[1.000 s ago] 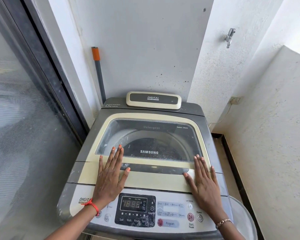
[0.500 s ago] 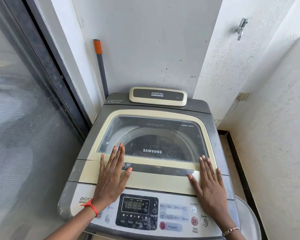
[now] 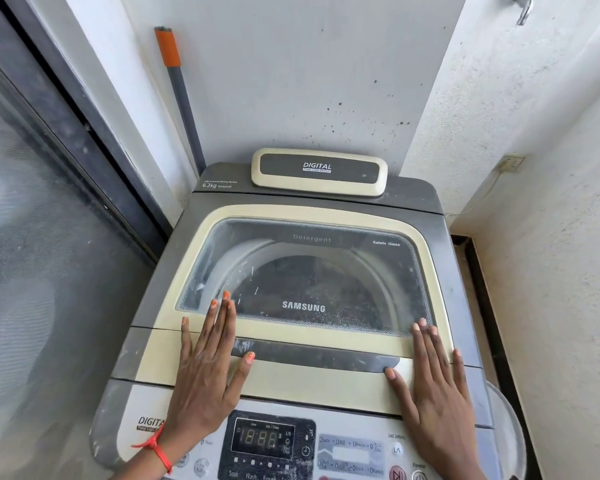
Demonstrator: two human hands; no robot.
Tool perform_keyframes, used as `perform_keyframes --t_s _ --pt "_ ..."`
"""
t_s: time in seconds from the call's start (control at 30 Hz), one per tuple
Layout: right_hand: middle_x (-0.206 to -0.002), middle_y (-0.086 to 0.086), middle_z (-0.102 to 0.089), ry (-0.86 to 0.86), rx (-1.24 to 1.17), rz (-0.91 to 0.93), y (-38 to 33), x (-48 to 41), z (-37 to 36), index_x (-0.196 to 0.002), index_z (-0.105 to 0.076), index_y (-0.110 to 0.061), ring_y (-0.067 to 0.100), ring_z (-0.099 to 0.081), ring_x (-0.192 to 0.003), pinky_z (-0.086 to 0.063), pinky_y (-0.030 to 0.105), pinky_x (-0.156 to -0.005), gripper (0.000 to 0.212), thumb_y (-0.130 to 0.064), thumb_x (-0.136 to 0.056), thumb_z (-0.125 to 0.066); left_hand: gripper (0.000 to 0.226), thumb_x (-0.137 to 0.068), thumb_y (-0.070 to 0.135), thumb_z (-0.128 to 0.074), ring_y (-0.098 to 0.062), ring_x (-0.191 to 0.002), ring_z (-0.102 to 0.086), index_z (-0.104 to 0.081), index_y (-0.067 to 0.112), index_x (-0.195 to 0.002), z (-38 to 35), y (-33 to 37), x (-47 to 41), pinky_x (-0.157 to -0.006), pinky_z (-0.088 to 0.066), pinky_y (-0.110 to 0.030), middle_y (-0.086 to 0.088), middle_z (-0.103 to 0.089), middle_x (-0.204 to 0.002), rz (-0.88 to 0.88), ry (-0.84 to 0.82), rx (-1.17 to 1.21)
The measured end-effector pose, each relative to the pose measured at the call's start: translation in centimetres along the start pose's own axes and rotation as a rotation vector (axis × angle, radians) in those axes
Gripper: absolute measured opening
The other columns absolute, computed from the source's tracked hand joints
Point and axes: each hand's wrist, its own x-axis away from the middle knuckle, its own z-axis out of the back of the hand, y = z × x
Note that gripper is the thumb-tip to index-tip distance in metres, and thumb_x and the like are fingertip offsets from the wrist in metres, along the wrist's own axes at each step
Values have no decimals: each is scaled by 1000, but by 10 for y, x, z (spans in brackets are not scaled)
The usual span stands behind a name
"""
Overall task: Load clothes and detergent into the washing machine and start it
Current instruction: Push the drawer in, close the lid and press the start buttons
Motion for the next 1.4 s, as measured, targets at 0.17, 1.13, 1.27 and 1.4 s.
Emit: perform_keyframes --t_s 0.17,1.13,1.27,1.4 --pt "-153 -2 -21 -3 7 9 -1 -2 0 -146 -20 -13 5 -6 -143 -3 31 -116 72 -60 -92 -10 69 -95 54 -13 -15 -145 1 -1 13 -149 1 0 -1 -116 7 -43 3 3 -158 7 -12 17" --pt "-153 -10 -12 26 -9 31 -1 6 2 -147 -13 -20 -1 8 -141 9 24 -116 76 -67 -88 -4 62 -94 56 -12 -7 -144 -2 -9 27 -149 -5 -4 2 -117 4 -40 9 -8 -157 -32 55 79" --pt "-151 -12 -14 32 -26 35 0 5 1 -146 -17 -19 -2 1 -140 9 22 -115 79 -70 -86 -3 63 -93 58 -11 -5 -141 -15 -22 27 -146 -6 -6 2 -117 -2 -40 10 -23 -153 -18 49 77" --pt "-151 -15 -10 28 -36 38 1 6 2 -146 -11 -23 -2 1 -141 9 23 -116 80 -72 -84 0 63 -93 58 -11 -3 -143 -7 -17 27 -147 -8 -6 2 -117 1 -39 10 -18 -154 -20 60 72"
